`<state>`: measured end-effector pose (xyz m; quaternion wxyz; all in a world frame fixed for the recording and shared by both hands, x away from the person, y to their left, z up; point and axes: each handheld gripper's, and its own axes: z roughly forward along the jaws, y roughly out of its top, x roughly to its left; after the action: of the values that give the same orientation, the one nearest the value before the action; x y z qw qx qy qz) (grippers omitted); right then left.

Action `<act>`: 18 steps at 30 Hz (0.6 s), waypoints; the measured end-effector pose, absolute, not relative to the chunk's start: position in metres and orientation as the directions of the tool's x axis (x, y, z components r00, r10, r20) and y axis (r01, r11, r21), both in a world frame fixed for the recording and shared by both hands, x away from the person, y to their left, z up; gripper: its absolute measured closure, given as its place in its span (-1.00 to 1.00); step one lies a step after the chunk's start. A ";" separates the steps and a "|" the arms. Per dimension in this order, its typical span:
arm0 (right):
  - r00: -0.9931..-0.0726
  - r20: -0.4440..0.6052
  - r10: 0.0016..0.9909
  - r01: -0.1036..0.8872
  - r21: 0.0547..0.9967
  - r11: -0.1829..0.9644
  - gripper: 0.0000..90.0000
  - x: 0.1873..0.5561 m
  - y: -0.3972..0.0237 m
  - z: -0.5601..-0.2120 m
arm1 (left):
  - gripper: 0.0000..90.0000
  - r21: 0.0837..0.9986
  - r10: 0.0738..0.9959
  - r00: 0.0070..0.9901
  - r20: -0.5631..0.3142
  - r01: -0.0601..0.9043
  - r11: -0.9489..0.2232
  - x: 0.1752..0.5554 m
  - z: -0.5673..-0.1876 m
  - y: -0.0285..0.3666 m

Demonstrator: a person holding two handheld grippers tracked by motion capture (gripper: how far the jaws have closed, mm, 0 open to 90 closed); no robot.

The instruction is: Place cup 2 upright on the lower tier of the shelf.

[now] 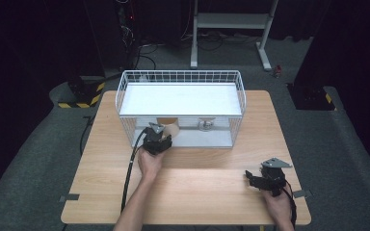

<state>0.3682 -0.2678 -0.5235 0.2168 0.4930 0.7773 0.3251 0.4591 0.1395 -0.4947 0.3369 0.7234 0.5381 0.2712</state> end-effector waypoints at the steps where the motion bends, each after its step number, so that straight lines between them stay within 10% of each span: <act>1: -0.420 -0.017 0.907 0.626 0.719 0.303 -0.48 0.368 -0.268 -0.523 | 0.12 0.780 0.961 0.274 0.029 0.595 -0.193 0.460 -0.495 0.140; 18: -0.420 -0.017 0.907 0.625 0.719 0.303 -0.49 0.368 -0.268 -0.523 | 0.36 0.782 0.968 0.251 0.003 0.603 -0.159 0.468 -0.500 0.146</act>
<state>0.3682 -0.2678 -0.5235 0.2167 0.4929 0.7774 0.3251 0.4676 0.1456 -0.5003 0.3423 0.7131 0.5508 0.2664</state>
